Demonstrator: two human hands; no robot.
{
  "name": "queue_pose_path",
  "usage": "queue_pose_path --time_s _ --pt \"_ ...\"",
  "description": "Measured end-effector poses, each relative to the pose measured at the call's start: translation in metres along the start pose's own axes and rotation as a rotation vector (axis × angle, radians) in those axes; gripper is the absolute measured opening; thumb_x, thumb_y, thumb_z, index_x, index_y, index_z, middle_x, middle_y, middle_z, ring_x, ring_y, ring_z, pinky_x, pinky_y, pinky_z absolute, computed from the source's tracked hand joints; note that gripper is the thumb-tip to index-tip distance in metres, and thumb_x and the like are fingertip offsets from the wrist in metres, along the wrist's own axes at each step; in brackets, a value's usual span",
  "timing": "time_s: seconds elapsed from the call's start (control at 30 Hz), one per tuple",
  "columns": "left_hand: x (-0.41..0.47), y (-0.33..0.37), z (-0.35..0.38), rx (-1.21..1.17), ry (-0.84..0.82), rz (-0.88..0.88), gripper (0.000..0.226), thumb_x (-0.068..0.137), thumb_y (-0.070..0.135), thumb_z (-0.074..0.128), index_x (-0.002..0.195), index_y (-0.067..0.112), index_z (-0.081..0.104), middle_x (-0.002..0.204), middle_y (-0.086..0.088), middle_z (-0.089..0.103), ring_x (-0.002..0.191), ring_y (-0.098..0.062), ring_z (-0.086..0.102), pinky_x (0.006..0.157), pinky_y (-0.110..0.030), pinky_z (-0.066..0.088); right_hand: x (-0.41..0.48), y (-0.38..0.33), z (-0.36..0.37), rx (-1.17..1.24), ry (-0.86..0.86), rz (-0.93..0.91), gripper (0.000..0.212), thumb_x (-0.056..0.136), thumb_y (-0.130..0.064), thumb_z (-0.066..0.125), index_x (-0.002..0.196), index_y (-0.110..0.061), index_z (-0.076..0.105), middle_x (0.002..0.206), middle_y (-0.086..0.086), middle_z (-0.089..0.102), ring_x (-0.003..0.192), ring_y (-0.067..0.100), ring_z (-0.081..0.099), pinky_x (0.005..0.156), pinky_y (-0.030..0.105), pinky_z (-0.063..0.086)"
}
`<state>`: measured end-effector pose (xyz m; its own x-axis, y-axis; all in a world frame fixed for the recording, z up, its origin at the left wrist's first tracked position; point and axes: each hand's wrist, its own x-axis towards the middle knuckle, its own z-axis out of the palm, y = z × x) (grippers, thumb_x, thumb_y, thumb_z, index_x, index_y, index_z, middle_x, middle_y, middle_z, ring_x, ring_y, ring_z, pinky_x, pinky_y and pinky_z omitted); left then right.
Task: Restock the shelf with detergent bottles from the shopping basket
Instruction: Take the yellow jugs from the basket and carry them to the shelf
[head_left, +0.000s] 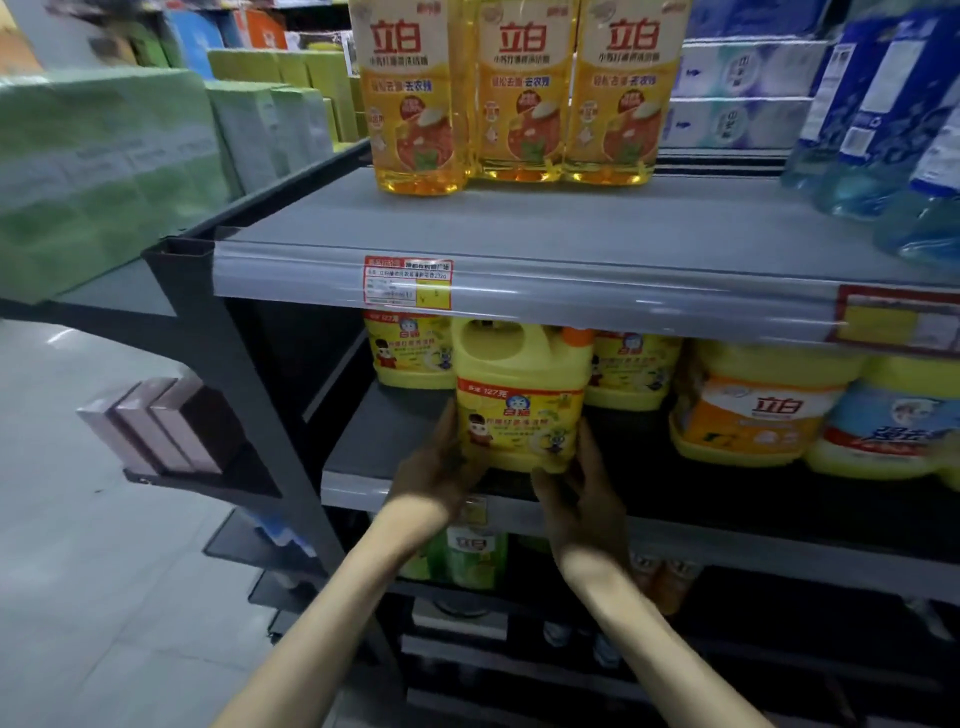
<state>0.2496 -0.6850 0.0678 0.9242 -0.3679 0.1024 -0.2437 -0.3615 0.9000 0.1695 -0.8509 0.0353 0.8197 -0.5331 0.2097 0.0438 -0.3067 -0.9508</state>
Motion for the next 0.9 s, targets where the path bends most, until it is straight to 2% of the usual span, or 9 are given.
queue_pose_path --time_s 0.03,0.1,0.2,0.27,0.37,0.53,0.6,0.77,0.9 --pt "-0.002 -0.001 0.0 0.012 -0.036 -0.001 0.077 0.098 0.03 0.071 0.151 0.065 0.026 0.142 0.022 0.06 0.127 0.0 0.062 0.1 -0.018 0.053 -0.003 0.002 -0.001 0.024 -0.018 0.015 0.078 0.083 -0.061 0.062 0.154 -0.054 0.029 0.155 -0.006 0.056 0.138 0.015 0.058 0.112 0.048 0.051" --pt "-0.006 -0.003 0.0 0.003 -0.086 0.012 0.081 0.098 0.017 0.07 0.16 0.048 0.028 0.147 0.019 0.06 0.126 0.008 0.06 0.102 -0.023 0.055 -0.006 0.002 -0.001 0.049 -0.054 0.042 0.077 0.083 -0.059 0.064 0.152 -0.057 0.029 0.154 -0.007 0.057 0.136 0.014 0.059 0.11 0.046 0.052" --pt "-0.008 -0.009 -0.001 -0.045 -0.093 -0.015 0.087 0.086 0.031 0.069 0.162 0.045 0.03 0.141 0.029 0.062 0.131 -0.002 0.062 0.107 -0.044 0.056 -0.007 0.001 0.002 0.048 -0.081 0.06 0.082 0.084 -0.056 0.067 0.155 -0.056 0.026 0.156 -0.007 0.054 0.138 0.018 0.057 0.111 0.049 0.051" --pt "-0.008 -0.009 -0.003 -0.088 -0.086 -0.042 0.091 0.08 0.039 0.07 0.162 0.046 0.032 0.133 0.036 0.064 0.13 -0.003 0.062 0.107 -0.048 0.056 -0.006 0.002 0.004 0.041 -0.063 0.062 0.084 0.082 -0.062 0.066 0.154 -0.063 0.024 0.158 -0.009 0.052 0.141 0.016 0.055 0.113 0.051 0.05" --pt "-0.004 -0.009 -0.004 -0.069 -0.093 -0.043 0.095 0.073 0.052 0.066 0.161 0.049 0.031 0.136 0.026 0.067 0.127 -0.007 0.065 0.103 -0.049 0.058 -0.004 0.001 0.007 0.025 -0.067 0.063 0.084 0.081 -0.062 0.065 0.152 -0.066 0.021 0.158 -0.009 0.051 0.142 0.016 0.053 0.114 0.048 0.049" --pt "0.016 -0.006 -0.007 0.003 -0.102 -0.027 0.088 0.082 0.038 0.067 0.16 0.054 0.029 0.139 0.022 0.066 0.13 -0.006 0.062 0.108 -0.042 0.053 0.015 -0.006 0.01 -0.008 -0.095 0.081 0.081 0.1 -0.016 0.069 0.166 -0.034 0.026 0.143 -0.008 0.06 0.117 -0.002 0.059 0.089 0.004 0.043" --pt "0.029 -0.009 -0.008 0.016 -0.143 -0.029 0.085 0.081 0.035 0.068 0.155 0.06 0.033 0.14 0.022 0.066 0.134 -0.01 0.06 0.113 -0.048 0.05 0.029 -0.004 0.011 -0.049 -0.097 0.053 0.079 0.1 -0.009 0.067 0.166 -0.03 0.03 0.136 -0.01 0.066 0.101 -0.013 0.062 0.08 -0.002 0.042" --pt "0.06 0.0 -0.008 0.113 -0.105 -0.018 0.075 0.08 0.037 0.068 0.151 0.046 0.047 0.129 0.014 0.072 0.124 -0.016 0.066 0.098 -0.036 0.054 0.066 -0.007 0.017 -0.048 -0.142 0.11 0.074 0.097 -0.016 0.07 0.158 -0.045 0.04 0.124 -0.011 0.073 0.103 0.003 0.067 0.081 0.018 0.049" --pt "0.083 -0.001 -0.005 0.177 -0.094 -0.029 0.081 0.093 0.022 0.073 0.161 0.04 0.034 0.138 0.008 0.067 0.125 -0.014 0.06 0.092 -0.024 0.045 0.088 -0.006 0.028 -0.038 -0.142 0.149 0.082 0.092 -0.018 0.072 0.161 -0.043 0.035 0.13 -0.005 0.071 0.115 0.02 0.067 0.095 0.034 0.052"
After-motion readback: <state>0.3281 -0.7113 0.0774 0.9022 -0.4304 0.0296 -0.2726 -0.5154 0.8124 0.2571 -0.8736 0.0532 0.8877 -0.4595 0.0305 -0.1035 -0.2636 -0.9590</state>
